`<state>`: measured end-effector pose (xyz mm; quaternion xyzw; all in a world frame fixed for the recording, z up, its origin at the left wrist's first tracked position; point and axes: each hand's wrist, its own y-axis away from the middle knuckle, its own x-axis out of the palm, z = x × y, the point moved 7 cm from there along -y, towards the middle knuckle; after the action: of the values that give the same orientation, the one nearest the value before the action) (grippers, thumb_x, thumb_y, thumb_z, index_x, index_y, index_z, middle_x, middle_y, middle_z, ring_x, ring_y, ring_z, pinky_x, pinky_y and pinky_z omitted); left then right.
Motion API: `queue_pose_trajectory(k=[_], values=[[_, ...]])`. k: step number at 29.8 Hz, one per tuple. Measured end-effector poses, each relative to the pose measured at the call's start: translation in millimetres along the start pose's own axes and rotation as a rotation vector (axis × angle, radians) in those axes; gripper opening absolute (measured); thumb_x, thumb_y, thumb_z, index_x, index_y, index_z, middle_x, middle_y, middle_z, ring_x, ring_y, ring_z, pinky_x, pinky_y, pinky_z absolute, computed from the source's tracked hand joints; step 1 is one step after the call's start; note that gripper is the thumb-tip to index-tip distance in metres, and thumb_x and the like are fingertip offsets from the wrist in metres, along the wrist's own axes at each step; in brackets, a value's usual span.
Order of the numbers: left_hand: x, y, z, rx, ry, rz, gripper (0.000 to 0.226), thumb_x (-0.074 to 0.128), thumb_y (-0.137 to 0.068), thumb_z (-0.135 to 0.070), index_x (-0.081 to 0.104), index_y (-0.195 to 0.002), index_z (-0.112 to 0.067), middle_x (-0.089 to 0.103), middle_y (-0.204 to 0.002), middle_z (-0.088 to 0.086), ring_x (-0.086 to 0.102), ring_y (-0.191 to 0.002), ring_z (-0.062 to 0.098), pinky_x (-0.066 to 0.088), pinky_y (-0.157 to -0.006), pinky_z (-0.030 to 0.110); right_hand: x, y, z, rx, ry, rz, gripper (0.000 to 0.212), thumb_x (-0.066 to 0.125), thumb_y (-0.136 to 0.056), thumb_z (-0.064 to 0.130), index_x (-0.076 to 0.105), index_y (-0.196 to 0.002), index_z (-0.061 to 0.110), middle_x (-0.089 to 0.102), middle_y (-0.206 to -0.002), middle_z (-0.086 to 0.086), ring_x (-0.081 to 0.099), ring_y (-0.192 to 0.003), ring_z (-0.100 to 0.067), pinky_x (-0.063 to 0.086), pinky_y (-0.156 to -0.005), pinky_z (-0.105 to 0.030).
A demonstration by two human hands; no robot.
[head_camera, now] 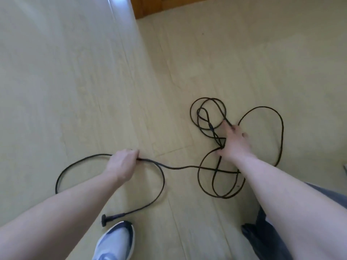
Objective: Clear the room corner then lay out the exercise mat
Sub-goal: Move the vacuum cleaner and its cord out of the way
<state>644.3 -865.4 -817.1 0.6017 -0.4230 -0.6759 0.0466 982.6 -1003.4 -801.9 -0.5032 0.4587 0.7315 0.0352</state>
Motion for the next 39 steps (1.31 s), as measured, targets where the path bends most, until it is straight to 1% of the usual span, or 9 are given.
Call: queue_pose_trajectory(k=[4, 14, 17, 21, 25, 27, 30, 34, 39], values=[[29, 2, -91, 0.060, 0.159, 0.017, 0.015, 0.047, -0.093, -0.006, 0.054, -0.087, -0.017, 0.064, -0.096, 0.012, 0.064, -0.088, 0.036, 0.048, -0.069, 0.039, 11, 22, -27, -0.109, 0.292, 0.085, 0.047, 0.060, -0.092, 0.011, 0.055, -0.137, 0.021, 0.052, -0.134, -0.007, 0.049, -0.120, -0.032, 0.053, -0.092, -0.041], [82, 80, -272, 0.254, 0.271, 0.390, 0.043, 0.054, -0.090, 0.000, 0.059, -0.129, -0.017, 0.063, -0.130, 0.011, 0.061, -0.120, 0.030, 0.051, -0.099, 0.038, 47, 92, -79, -0.192, 0.632, 0.326, 0.047, 0.043, -0.097, 0.012, 0.053, -0.143, 0.016, 0.044, -0.151, -0.009, 0.026, -0.144, -0.039, 0.023, -0.118, -0.052], [46, 86, -244, 0.358, 0.230, 0.261, 0.047, 0.056, -0.087, -0.013, 0.058, -0.131, -0.028, 0.066, -0.125, 0.001, 0.062, -0.116, 0.024, 0.054, -0.094, 0.034, 56, 104, -85, -0.191, 0.636, 0.325, 0.050, 0.048, -0.096, 0.019, 0.050, -0.146, 0.017, 0.040, -0.154, -0.008, 0.026, -0.144, -0.038, 0.016, -0.121, -0.055], [4, 70, -163, 0.329, 0.088, 0.037, 0.015, 0.050, -0.080, -0.027, 0.062, -0.089, -0.028, 0.063, -0.085, -0.011, 0.061, -0.072, 0.019, 0.049, -0.060, 0.030, 54, 106, -81, -0.129, 0.549, 0.301, 0.056, 0.055, -0.090, 0.025, 0.049, -0.145, 0.018, 0.043, -0.150, -0.007, 0.026, -0.142, -0.037, 0.019, -0.118, -0.059], [0, 46, -81, -0.216, 0.311, -0.189, 0.030, 0.061, -0.084, -0.032, 0.060, -0.114, -0.024, 0.057, -0.121, 0.002, 0.058, -0.105, 0.028, 0.049, -0.087, 0.037, 50, 97, -57, -0.151, 0.347, 0.164, 0.065, 0.056, -0.086, 0.021, 0.039, -0.149, 0.017, 0.042, -0.150, -0.007, 0.026, -0.141, -0.036, 0.031, -0.112, -0.052], [19, 39, -66, -0.471, 0.342, -0.063, 0.068, 0.062, -0.084, -0.049, 0.040, -0.143, -0.024, 0.034, -0.152, 0.009, 0.040, -0.134, 0.038, 0.037, -0.111, 0.048, 59, 95, -54, -0.148, 0.269, 0.171, 0.070, 0.057, -0.086, 0.017, 0.034, -0.152, 0.018, 0.035, -0.155, -0.009, 0.020, -0.146, -0.037, 0.031, -0.115, -0.053], [42, 43, -87, -0.537, 0.343, 0.046, 0.080, 0.056, -0.087, -0.058, 0.026, -0.151, -0.018, 0.023, -0.157, 0.017, 0.031, -0.138, 0.043, 0.030, -0.114, 0.051, 74, 103, -58, -0.166, 0.262, 0.192, 0.071, 0.060, -0.088, 0.017, 0.033, -0.153, 0.019, 0.029, -0.159, -0.010, 0.014, -0.150, -0.038, 0.026, -0.119, -0.054], [60, 69, -146, -0.436, 0.480, 0.106, 0.070, 0.057, -0.093, -0.049, 0.034, -0.149, -0.015, 0.029, -0.153, 0.019, 0.032, -0.138, 0.041, 0.031, -0.116, 0.049, 97, 137, -70, -0.233, 0.309, 0.278, 0.067, 0.054, -0.093, 0.009, 0.031, -0.156, 0.017, 0.025, -0.162, -0.008, 0.009, -0.153, -0.037, 0.016, -0.124, -0.055], [92, 102, -210, -0.143, 0.543, 0.504, 0.053, 0.049, -0.097, -0.027, 0.045, -0.148, -0.013, 0.049, -0.148, 0.011, 0.050, -0.133, 0.029, 0.039, -0.111, 0.032, 116, 179, -78, -0.211, 0.336, 0.402, 0.067, 0.046, -0.099, 0.011, 0.021, -0.161, 0.013, 0.013, -0.169, -0.003, -0.007, -0.157, -0.030, 0.007, -0.125, -0.056]])
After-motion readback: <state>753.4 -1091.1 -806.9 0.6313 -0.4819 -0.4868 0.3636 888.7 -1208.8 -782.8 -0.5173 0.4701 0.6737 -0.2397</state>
